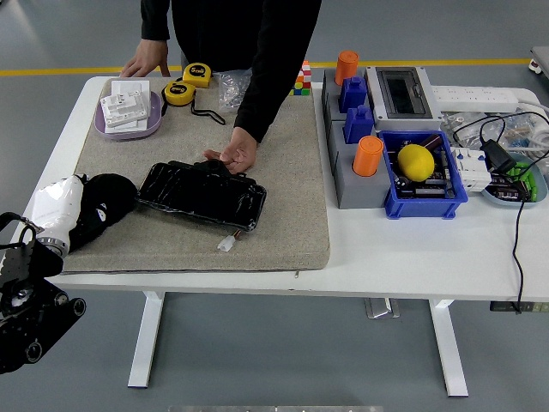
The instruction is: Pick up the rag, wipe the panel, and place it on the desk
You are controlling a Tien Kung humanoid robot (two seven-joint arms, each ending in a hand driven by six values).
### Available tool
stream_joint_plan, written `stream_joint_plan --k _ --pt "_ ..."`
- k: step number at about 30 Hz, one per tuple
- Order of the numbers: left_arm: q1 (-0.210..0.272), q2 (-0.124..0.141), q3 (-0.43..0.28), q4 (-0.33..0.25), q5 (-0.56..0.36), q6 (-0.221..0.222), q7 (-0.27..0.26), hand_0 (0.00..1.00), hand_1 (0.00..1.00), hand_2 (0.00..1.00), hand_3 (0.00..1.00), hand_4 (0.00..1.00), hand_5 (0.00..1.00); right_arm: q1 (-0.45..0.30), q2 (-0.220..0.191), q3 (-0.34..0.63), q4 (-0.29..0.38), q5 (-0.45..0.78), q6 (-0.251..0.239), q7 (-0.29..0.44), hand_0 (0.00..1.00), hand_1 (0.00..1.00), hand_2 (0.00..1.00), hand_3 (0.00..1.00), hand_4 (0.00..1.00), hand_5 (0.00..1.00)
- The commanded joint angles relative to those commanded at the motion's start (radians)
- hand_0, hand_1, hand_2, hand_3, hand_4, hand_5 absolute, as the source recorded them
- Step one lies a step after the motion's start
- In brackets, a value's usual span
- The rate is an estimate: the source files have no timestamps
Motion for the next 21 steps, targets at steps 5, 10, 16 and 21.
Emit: stream_joint_plan --k 5,10,16,21 --pt "0.001 0.006 -0.012 -0.011 -0.012 -0.024 -0.006 0.457 0.814 0.838 0.691 0.774 0.247 0.001 -0.001 0.0 0.0 -0.001 -0.001 0.0 0.742 0.655 0.696 0.62 0.998 0.562" --pt "0.001 0.013 -0.018 -0.015 -0.037 -0.05 -0.013 0.49 0.844 0.874 0.801 0.893 0.391 0.001 -0.001 -0.001 0.001 0.001 -0.002 0.0 0.741 0.655 0.696 0.619 0.998 0.562" --pt "0.007 0.02 -0.028 -0.027 -0.044 -0.072 -0.022 0.501 0.861 0.89 0.815 0.947 0.489 0.002 -0.001 -0.001 -0.001 0.0 -0.002 0.0 0.742 0.655 0.696 0.618 0.998 0.559" --pt "0.013 0.029 -0.047 -0.044 -0.048 -0.076 -0.03 0.505 0.866 0.893 0.814 0.964 0.532 0.002 -0.001 0.0 -0.001 0.0 -0.002 0.0 0.741 0.655 0.696 0.617 0.998 0.558"
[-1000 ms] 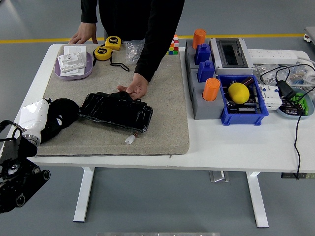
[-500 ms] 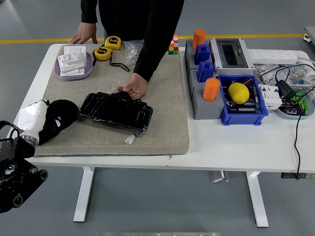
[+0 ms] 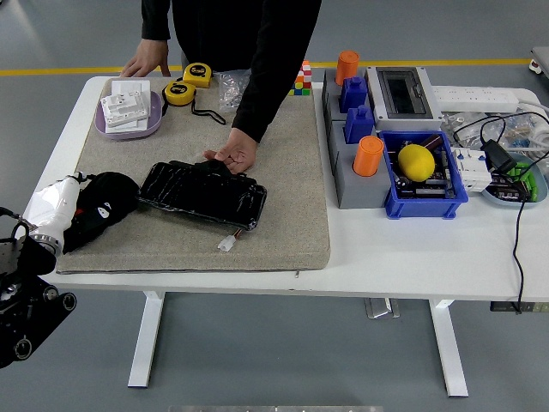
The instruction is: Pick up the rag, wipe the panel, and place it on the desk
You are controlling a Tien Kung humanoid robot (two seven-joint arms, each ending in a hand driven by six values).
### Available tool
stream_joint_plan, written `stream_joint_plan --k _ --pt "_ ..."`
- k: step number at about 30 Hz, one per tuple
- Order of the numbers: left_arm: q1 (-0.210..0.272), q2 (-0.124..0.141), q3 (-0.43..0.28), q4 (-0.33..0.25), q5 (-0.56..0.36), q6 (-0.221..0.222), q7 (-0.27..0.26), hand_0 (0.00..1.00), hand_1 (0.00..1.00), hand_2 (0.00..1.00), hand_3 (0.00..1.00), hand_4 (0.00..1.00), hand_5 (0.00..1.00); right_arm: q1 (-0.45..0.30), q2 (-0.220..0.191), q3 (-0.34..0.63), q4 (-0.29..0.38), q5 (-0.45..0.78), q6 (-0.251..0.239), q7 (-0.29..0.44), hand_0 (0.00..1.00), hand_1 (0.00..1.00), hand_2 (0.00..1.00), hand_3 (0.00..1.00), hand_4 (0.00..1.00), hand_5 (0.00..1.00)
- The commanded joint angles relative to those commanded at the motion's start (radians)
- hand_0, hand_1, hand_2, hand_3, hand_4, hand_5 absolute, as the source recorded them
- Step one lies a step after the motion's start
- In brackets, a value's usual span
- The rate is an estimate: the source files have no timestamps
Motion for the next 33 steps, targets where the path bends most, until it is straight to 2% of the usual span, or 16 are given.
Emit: stream_joint_plan --k 5,6,11,18,26,29,30,33 --pt "0.002 0.008 -0.014 -0.012 0.0 -0.002 -0.004 0.505 0.866 0.893 0.814 0.964 0.532 0.001 0.001 0.002 -0.001 -0.001 0.0 0.0 0.741 0.655 0.696 0.617 0.998 0.558" --pt "0.003 0.01 -0.017 -0.015 0.0 -0.003 -0.004 0.502 0.865 0.894 0.814 0.982 0.568 0.001 0.001 0.002 0.0 -0.001 0.0 0.0 0.742 0.655 0.696 0.616 0.998 0.556" --pt "0.012 0.021 -0.048 -0.051 0.009 -0.001 -0.002 0.502 0.865 0.894 0.814 0.982 0.568 0.0 0.001 0.007 -0.001 -0.003 0.0 -0.002 0.742 0.655 0.696 0.616 0.998 0.556" --pt "0.032 0.047 -0.086 -0.144 0.009 0.001 0.007 0.484 0.828 0.868 0.809 0.994 0.594 0.0 0.002 0.014 -0.001 -0.005 0.001 -0.001 0.742 0.654 0.696 0.615 0.998 0.552" --pt "0.043 0.054 -0.123 -0.222 0.007 0.005 0.015 0.476 0.805 0.85 0.805 0.998 0.61 0.003 0.003 0.015 -0.001 -0.004 0.0 0.0 0.742 0.653 0.696 0.614 0.998 0.551" --pt "0.049 0.06 -0.136 -0.259 -0.024 0.011 0.01 0.476 0.805 0.85 0.805 0.998 0.61 0.003 0.003 0.018 -0.001 -0.005 -0.001 -0.002 0.742 0.653 0.696 0.614 0.998 0.551" --pt "0.052 0.063 -0.141 -0.276 -0.045 0.014 0.007 0.464 0.777 0.826 0.792 0.998 0.608 0.003 0.003 0.019 -0.001 -0.006 -0.001 -0.002 0.743 0.654 0.696 0.612 0.998 0.55" --pt "0.059 0.066 -0.149 -0.314 -0.111 0.025 -0.002 0.464 0.777 0.826 0.792 0.998 0.608 0.003 0.002 0.02 -0.001 -0.007 -0.001 -0.003 0.743 0.654 0.696 0.612 0.998 0.55"
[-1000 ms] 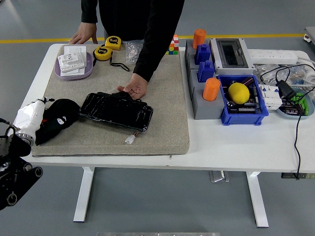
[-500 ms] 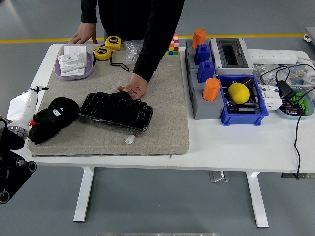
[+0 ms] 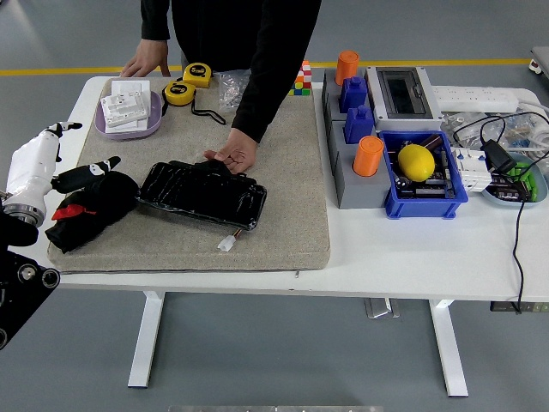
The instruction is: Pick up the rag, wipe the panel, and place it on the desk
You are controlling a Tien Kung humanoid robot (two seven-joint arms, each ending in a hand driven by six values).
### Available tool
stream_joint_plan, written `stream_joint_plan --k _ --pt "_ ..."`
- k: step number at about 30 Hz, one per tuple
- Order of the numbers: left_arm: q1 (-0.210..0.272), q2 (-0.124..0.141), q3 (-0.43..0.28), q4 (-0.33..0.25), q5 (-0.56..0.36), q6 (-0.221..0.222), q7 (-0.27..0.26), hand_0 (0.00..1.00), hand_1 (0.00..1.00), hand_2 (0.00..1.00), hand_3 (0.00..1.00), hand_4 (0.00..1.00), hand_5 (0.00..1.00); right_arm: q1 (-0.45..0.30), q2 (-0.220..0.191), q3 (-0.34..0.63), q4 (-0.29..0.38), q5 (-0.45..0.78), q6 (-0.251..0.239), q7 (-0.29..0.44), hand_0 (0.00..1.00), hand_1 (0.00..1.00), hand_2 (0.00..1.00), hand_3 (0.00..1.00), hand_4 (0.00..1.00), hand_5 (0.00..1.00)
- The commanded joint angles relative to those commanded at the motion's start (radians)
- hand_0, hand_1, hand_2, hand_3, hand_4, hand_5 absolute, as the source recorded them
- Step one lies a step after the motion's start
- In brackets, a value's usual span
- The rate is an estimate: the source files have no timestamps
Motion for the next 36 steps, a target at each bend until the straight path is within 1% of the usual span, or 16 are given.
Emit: stream_joint_plan --k 2,3,8,9,11,14,15,18,20,21,24,26,27,33,34,36 --pt "0.005 0.002 -0.008 -0.031 -0.049 0.011 -0.009 0.464 0.777 0.826 0.792 0.998 0.608 0.0 0.0 0.001 0.0 0.0 -0.001 0.0 0.743 0.654 0.696 0.612 0.998 0.55" --pt "0.006 0.003 -0.01 -0.04 -0.059 0.013 -0.011 0.455 0.739 0.796 0.78 0.993 0.6 0.0 0.0 0.001 0.001 0.0 -0.001 0.0 0.742 0.654 0.695 0.612 0.998 0.549" --pt "0.011 0.014 -0.026 -0.106 -0.128 0.03 -0.03 0.455 0.739 0.796 0.78 0.993 0.6 0.001 0.0 0.004 0.0 -0.001 0.0 0.0 0.742 0.654 0.695 0.612 0.998 0.549" --pt "0.011 0.016 -0.025 -0.116 -0.156 0.036 -0.039 0.451 0.729 0.779 0.765 0.938 0.537 0.0 0.0 0.005 0.0 -0.003 0.0 -0.001 0.742 0.654 0.696 0.611 0.998 0.548" --pt "0.013 0.019 -0.024 -0.132 -0.213 0.048 -0.06 0.451 0.729 0.779 0.765 0.938 0.537 0.0 0.001 0.007 0.0 -0.006 0.0 -0.001 0.742 0.654 0.696 0.611 0.998 0.548" --pt "0.014 0.023 -0.016 -0.149 -0.33 0.062 -0.11 0.451 0.729 0.779 0.765 0.938 0.537 0.0 0.001 0.008 0.0 -0.007 -0.001 -0.001 0.742 0.654 0.696 0.611 0.998 0.548" --pt "0.016 0.023 -0.01 -0.151 -0.368 0.068 -0.134 0.455 0.71 0.752 0.683 0.863 0.439 0.0 0.001 0.008 0.001 -0.007 -0.001 -0.001 0.742 0.654 0.696 0.61 0.998 0.548" --pt "0.023 0.021 0.002 -0.149 -0.495 0.069 -0.221 0.455 0.71 0.752 0.683 0.863 0.439 0.0 0.001 0.007 0.001 -0.007 -0.002 -0.001 0.742 0.654 0.696 0.61 0.998 0.548" --pt "0.031 0.02 0.011 -0.145 -0.58 0.053 -0.297 0.455 0.71 0.752 0.683 0.863 0.439 -0.001 0.001 0.006 0.002 -0.008 -0.002 -0.001 0.742 0.654 0.696 0.61 0.998 0.548" --pt "0.034 0.021 0.013 -0.145 -0.619 0.043 -0.328 0.451 0.686 0.724 0.607 0.825 0.391 -0.002 0.001 0.006 0.002 -0.008 -0.003 -0.001 0.742 0.654 0.696 0.61 0.998 0.548" --pt "0.045 0.02 0.013 -0.146 -0.749 0.004 -0.419 0.451 0.686 0.724 0.607 0.825 0.391 -0.004 0.001 0.006 0.002 -0.01 -0.003 -0.003 0.742 0.655 0.696 0.61 0.998 0.547" --pt "0.051 0.02 0.01 -0.151 -0.833 -0.024 -0.448 0.451 0.686 0.724 0.607 0.825 0.391 -0.005 0.001 0.006 0.002 -0.01 -0.003 -0.003 0.742 0.655 0.696 0.61 0.998 0.547" --pt "0.054 0.019 0.009 -0.152 -0.872 -0.037 -0.459 0.448 0.663 0.633 0.58 0.802 0.36 -0.005 0.001 0.006 0.002 -0.011 -0.004 -0.003 0.741 0.654 0.696 0.61 0.998 0.546" --pt "0.074 0.001 -0.013 -0.157 -1.125 -0.098 -0.518 0.448 0.663 0.633 0.58 0.802 0.36 -0.006 0.003 0.002 0.004 -0.009 -0.007 -0.002 0.741 0.654 0.696 0.61 0.998 0.546" --pt "0.078 -0.009 -0.025 -0.15 -1.168 -0.119 -0.526 0.448 0.64 0.602 0.566 0.789 0.34 -0.007 0.004 0.0 0.004 -0.009 -0.006 -0.003 0.74 0.654 0.696 0.61 0.998 0.545" --pt "0.085 -0.022 -0.039 -0.141 -1.222 -0.145 -0.537 0.448 0.64 0.602 0.566 0.789 0.34 -0.009 0.006 0.0 0.004 -0.011 -0.007 -0.003 0.74 0.654 0.696 0.61 0.998 0.545"
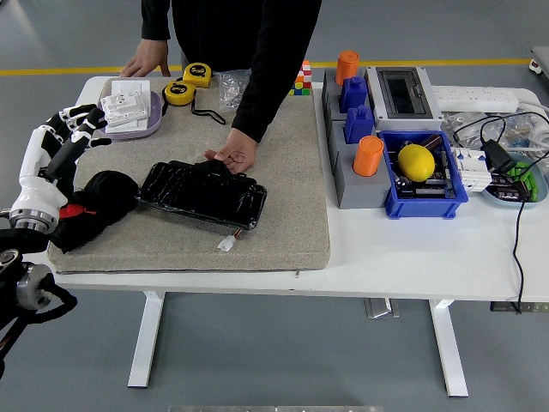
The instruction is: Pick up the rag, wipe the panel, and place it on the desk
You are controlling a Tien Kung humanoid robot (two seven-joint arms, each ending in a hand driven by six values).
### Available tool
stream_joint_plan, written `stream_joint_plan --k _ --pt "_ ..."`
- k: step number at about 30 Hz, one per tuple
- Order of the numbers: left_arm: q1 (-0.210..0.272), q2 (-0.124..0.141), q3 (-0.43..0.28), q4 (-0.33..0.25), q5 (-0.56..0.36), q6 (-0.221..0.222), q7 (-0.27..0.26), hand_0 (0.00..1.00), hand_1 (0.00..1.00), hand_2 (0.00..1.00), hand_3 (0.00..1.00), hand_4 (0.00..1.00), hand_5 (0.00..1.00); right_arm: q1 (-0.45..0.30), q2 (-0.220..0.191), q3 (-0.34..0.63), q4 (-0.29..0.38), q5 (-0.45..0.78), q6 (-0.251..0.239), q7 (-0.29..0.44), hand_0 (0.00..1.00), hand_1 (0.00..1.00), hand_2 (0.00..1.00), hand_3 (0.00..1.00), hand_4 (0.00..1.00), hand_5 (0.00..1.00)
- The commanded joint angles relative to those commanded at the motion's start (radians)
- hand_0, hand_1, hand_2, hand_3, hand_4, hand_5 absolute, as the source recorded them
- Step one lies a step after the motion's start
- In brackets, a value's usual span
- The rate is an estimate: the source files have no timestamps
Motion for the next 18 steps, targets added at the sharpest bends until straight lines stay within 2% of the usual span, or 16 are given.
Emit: stream_joint_plan --k 3,9,12,18 --pt "0.008 -0.018 -0.018 0.014 -0.01 -0.026 -0.004 0.448 0.64 0.602 0.566 0.789 0.34 -0.002 0.002 -0.003 0.0 0.0 -0.001 0.0 0.74 0.654 0.696 0.61 0.998 0.545" --pt "0.023 -0.037 -0.042 0.012 -0.003 -0.067 -0.001 0.44 0.62 0.565 0.569 0.785 0.32 -0.002 0.002 -0.005 0.001 -0.002 -0.001 0.0 0.742 0.654 0.696 0.61 0.998 0.546" --pt "0.025 -0.036 -0.046 0.008 0.0 -0.069 -0.001 0.44 0.62 0.565 0.569 0.785 0.32 -0.001 0.0 -0.006 0.002 -0.004 -0.002 -0.001 0.742 0.654 0.696 0.61 0.998 0.546" --pt "0.026 -0.017 -0.052 0.002 0.007 -0.069 0.005 0.441 0.598 0.557 0.564 0.785 0.316 0.001 -0.005 -0.011 0.003 -0.005 -0.002 -0.002 0.741 0.654 0.696 0.61 0.998 0.547"
